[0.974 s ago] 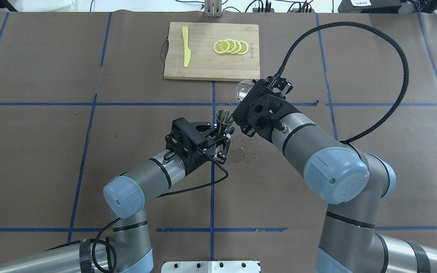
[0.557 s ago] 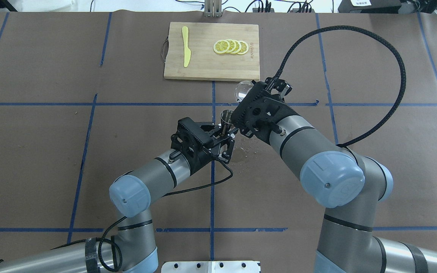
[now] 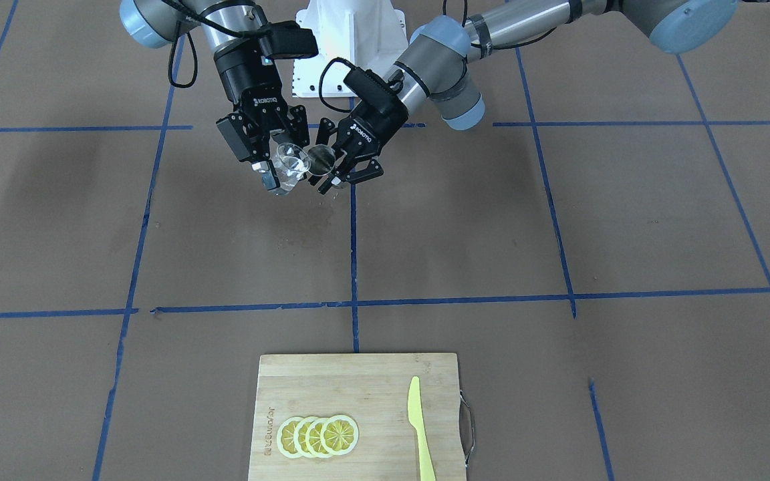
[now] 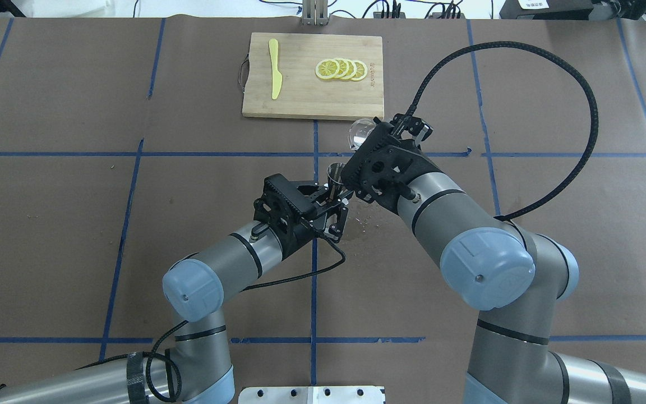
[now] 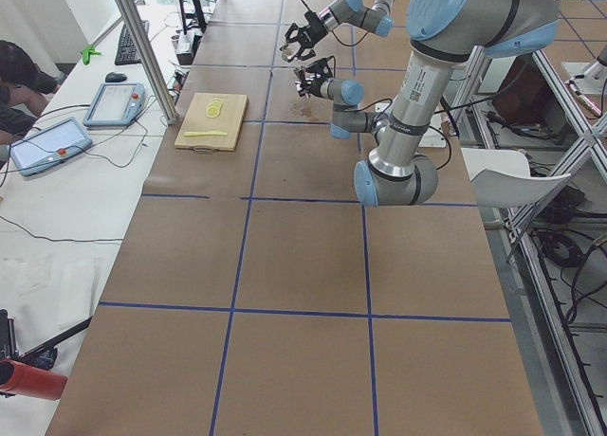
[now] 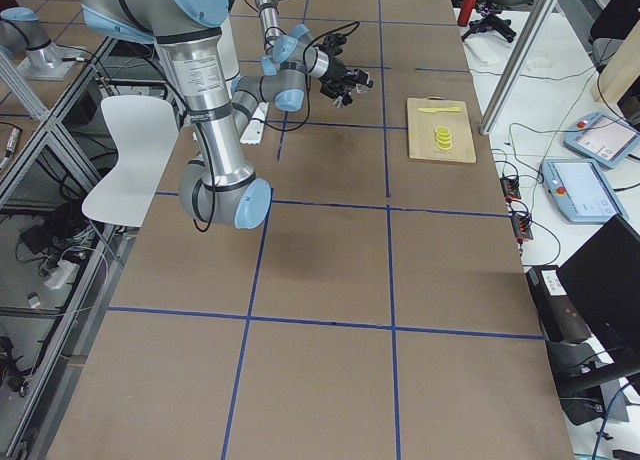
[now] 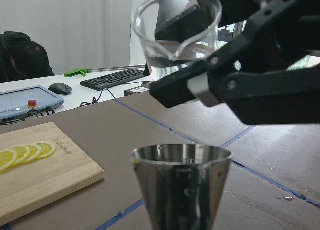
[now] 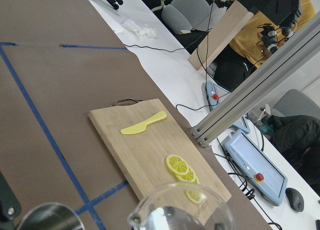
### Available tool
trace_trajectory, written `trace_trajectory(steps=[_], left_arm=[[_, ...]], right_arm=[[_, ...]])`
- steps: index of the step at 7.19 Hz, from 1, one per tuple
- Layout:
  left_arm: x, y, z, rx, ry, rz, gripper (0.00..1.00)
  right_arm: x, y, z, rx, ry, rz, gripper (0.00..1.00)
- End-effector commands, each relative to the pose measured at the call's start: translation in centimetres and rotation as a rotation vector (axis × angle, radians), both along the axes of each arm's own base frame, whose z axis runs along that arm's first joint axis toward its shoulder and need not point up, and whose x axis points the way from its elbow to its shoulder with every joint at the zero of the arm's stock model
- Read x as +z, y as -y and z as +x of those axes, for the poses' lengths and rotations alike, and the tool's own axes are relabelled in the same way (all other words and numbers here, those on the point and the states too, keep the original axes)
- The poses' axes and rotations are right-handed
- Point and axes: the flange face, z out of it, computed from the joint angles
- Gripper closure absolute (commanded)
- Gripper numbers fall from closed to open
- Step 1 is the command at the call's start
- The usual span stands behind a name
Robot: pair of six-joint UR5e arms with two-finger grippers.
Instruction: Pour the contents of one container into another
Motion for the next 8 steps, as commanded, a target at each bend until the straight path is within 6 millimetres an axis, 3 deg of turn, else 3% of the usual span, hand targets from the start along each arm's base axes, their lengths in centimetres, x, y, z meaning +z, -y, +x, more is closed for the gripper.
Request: trace_trajectory(steps=[1,8], left_arm=[[-0.1,0.0,0.0,0.000,-0.002,0.001,1.00],[0.5,0.0,0.4,0.002,0.011,-0.005,1.00]], right_arm=[[0.2,-0.5,-0.2,0.014,-0.028,0.020,1.00],[-0.5,-1.6,-0.7,0.029,-0.078,0.074,1.00]])
